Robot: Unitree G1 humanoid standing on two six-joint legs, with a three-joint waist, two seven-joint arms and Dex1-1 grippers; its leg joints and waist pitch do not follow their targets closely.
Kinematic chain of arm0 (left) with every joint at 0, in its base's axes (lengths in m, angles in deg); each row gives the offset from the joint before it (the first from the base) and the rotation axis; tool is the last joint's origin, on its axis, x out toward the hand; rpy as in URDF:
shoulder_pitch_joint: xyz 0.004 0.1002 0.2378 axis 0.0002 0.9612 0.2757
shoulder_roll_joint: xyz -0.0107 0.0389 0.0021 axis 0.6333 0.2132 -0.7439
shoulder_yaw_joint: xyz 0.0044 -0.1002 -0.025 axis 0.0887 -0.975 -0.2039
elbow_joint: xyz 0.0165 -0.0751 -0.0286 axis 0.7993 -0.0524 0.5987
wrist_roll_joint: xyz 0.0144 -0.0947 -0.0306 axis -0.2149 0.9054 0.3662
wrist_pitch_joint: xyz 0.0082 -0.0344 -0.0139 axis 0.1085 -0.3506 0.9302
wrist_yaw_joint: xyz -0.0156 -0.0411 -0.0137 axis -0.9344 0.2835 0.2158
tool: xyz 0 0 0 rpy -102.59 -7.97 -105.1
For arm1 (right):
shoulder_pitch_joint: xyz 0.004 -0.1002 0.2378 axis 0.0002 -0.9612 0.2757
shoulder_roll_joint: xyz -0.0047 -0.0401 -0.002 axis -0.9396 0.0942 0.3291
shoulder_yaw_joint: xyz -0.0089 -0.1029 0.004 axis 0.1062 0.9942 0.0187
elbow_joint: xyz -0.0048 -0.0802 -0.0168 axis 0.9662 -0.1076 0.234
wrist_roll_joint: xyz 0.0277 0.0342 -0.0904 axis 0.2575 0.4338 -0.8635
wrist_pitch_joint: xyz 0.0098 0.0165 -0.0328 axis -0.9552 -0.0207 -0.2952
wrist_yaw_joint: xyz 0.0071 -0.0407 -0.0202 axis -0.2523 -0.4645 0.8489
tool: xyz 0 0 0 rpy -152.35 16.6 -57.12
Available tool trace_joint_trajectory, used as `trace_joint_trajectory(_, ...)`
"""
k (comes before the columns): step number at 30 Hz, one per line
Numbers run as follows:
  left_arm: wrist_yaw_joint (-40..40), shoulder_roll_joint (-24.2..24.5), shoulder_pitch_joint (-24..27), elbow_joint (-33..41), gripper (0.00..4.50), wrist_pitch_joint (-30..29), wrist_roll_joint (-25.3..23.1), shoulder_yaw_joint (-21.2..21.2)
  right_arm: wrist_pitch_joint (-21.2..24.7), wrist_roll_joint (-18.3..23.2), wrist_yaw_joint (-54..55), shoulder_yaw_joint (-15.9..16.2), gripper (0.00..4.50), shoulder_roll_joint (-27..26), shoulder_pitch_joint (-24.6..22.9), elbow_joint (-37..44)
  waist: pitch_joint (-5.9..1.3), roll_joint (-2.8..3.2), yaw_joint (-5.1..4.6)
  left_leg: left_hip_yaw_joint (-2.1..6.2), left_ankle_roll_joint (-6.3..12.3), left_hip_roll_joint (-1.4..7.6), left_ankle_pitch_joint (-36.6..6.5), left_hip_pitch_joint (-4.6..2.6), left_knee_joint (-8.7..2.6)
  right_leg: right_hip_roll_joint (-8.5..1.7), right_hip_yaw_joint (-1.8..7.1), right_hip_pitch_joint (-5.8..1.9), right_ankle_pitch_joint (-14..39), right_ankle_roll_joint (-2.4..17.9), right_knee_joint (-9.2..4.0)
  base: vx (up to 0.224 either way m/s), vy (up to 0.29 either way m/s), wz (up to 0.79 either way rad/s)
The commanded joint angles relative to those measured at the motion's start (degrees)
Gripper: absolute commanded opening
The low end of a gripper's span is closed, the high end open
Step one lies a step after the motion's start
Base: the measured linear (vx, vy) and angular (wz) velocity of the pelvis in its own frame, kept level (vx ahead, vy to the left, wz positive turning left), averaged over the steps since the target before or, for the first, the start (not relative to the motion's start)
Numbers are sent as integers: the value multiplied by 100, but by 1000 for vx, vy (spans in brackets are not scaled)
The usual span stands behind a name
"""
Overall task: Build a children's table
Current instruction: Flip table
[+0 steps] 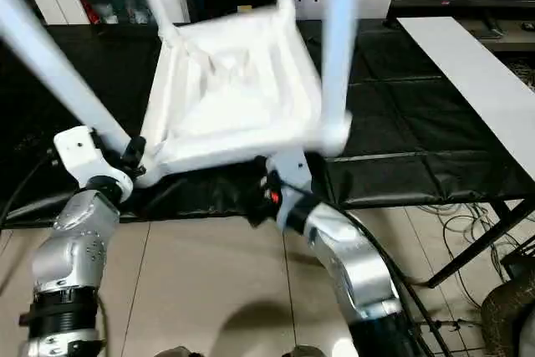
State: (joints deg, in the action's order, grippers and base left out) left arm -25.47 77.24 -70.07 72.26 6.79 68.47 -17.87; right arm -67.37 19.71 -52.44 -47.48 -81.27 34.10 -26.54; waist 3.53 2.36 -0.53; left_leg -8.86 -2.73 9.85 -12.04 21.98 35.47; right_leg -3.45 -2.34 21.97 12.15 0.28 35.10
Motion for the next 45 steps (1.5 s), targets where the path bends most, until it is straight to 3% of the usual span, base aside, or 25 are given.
trace_joint_trajectory(1, -33, -464, 104, -156, 203, -804, 1003, -234, 176, 55, 288, -175, 450, -152, 151, -174, -278, -87, -4, 48, 412, 280, -732, -59, -451, -401, 254, -190, 823, 1433, -432, 0, 0, 0)
trace_joint_trajectory(7, -56, -518, 162, 72, 203, -1092, 1043, -205, -32, 332, 718, -632, 450, -595, 529, -671, -261, -64, 24, 67, 267, 294, -1012, -74, -513, -386, 251, -160, 1085, 1217, -470, 0, 0, 0)
trace_joint_trajectory(10, -117, -547, 166, 193, 203, -1246, 1145, -200, -320, 486, 1082, -975, 450, -871, 843, -1129, -273, -95, 15, 60, 201, 301, -929, -70, -521, -400, 255, -166, 824, 1211, -444, 0, 0, 0)
trace_joint_trajectory(15, -205, -556, 198, 342, 203, -1418, 1274, -195, -668, 759, 983, -1215, 450, -1132, 1141, -1448, -296, -103, 48, 30, 421, 280, -407, -51, -475, -397, 256, -207, 215, 1256, -396, 0, 0, 0)
trace_joint_trajectory(16, -230, -535, 231, 377, 203, -1441, 1304, -156, -722, 934, 922, -1317, 450, -1264, 1234, -1468, -296, -138, 47, 24, 488, 280, -330, -44, -475, -398, 252, -218, 117, 1273, -391, 0, 0, 0)
trace_joint_trajectory(17, -232, -527, 241, 389, 203, -1450, 1313, -142, -737, 982, 936, -1359, 450, -1312, 1288, -1502, -305, -118, 52, 25, 535, 279, -308, -40, -475, -408, 249, -226, 112, 1294, -376, 0, 0, 0)
trace_joint_trajectory(24, -153, -475, 295, 498, 203, -1585, 1203, 16, -1039, 1080, 1144, -1645, 450, -1525, 1871, -2211, -286, -112, 31, 11, 414, 291, -461, -68, -491, -390, 252, -187, 340, 1307, -389, 0, 0, 0)
trace_joint_trajectory(29, -152, -507, 287, 532, 203, -1634, 1200, 45, -1175, 1327, 1184, -1875, 450, -1718, 2320, -2666, -287, -115, 49, -8, 508, 287, -270, -65, -474, -385, 249, -196, -25, 1335, -363, 0, 0, 0)
trace_joint_trajectory(31, -152, -507, 287, 532, 203, -1634, 1200, 45, -1175, 1327, 1184, -1875, 450, -1718, 2320, -2666, -289, -114, 49, -9, 532, 290, -298, -68, -475, -391, 246, -198, 21, 1355, -362, 0, 0, 0)
trace_joint_trajectory(35, -135, -486, 325, 569, 203, -1659, 1183, 146, -1335, 1610, 1247, -2239, 450, -1902, 2917, -3417, -292, -146, 41, -33, 540, 291, -362, -74, -465, -389, 250, -183, 138, 1389, -366, 0, 0, 0)
trace_joint_trajectory(36, -125, -480, 331, 579, 203, -1664, 1176, 170, -1380, 1676, 1265, -2328, 432, -1929, 3055, -3605, -303, -127, 41, -26, 551, 288, -313, -71, -464, -387, 242, -194, 105, 1407, -346, 0, 0, 0)
trace_joint_trajectory(37, -106, -472, 335, 586, 203, -1669, 1149, 218, -1424, 1790, 1235, -2429, 432, -1954, 3208, -3793, -295, -160, 40, -36, 578, 290, -293, -68, -462, -385, 245, -186, 78, 1404, -355, 0, 0, 0)
trace_joint_trajectory(38, -88, -466, 337, 588, 203, -1669, 1124, 262, -1439, 1889, 1201, -2504, 412, -1973, 3311, -3905, -294, -148, 59, -36, 611, 288, -227, -66, -460, -392, 243, -187, 40, 1404, -349, 0, 0, 0)
trace_joint_trajectory(43, -71, -475, 339, 600, 203, -1675, 1103, 316, -1459, 2027, 1145, -2588, 377, -2002, 3436, -4041, -319, -169, 53, -45, 796, 284, 31, -42, -425, -394, 240, -203, -303, 1467, -299, 0, 0, 0)
trace_joint_trajectory(45, -36, -460, 318, 592, 203, -1679, 1082, 359, -1476, 2067, 1073, -2592, 356, -2005, 3527, -4176, -318, -179, 58, -56, 830, 283, -12, -46, -419, -395, 240, -195, -172, 1491, -309, 0, 0, 0)
